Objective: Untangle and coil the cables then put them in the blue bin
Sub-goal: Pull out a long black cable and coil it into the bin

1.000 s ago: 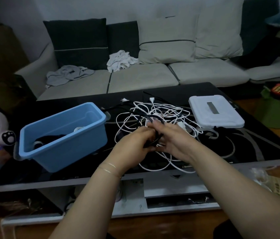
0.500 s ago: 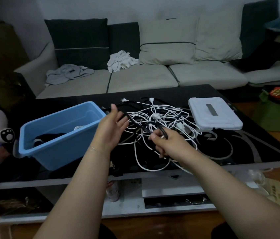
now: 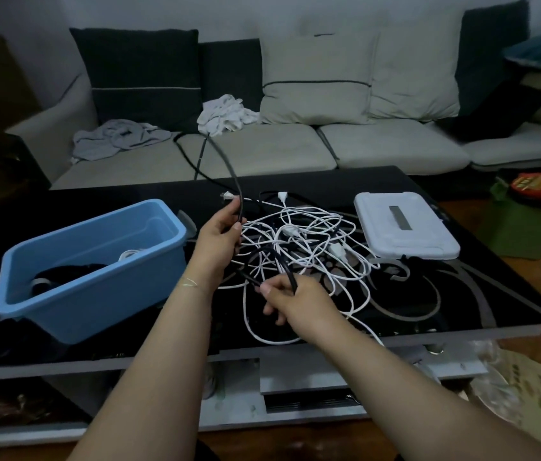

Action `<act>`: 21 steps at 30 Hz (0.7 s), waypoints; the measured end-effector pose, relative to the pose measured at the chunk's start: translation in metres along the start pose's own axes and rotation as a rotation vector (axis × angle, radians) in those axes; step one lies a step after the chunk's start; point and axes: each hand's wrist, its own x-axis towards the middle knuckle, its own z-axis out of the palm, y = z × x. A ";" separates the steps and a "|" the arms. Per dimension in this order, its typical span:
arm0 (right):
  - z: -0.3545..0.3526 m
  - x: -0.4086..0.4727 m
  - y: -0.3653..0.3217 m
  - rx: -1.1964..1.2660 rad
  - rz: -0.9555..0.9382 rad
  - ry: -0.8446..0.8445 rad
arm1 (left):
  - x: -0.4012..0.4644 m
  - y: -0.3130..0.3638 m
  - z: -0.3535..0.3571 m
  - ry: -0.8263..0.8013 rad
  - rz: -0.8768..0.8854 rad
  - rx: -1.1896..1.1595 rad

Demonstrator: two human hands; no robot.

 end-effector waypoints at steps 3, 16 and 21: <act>-0.006 0.004 -0.001 -0.028 -0.083 0.212 | -0.005 0.009 0.003 -0.079 0.043 0.156; -0.053 -0.007 -0.060 1.250 -0.130 -0.120 | -0.083 0.059 0.016 -0.322 0.028 0.120; -0.057 -0.009 -0.064 1.239 -0.148 -0.159 | -0.105 0.074 0.003 -0.740 0.028 0.302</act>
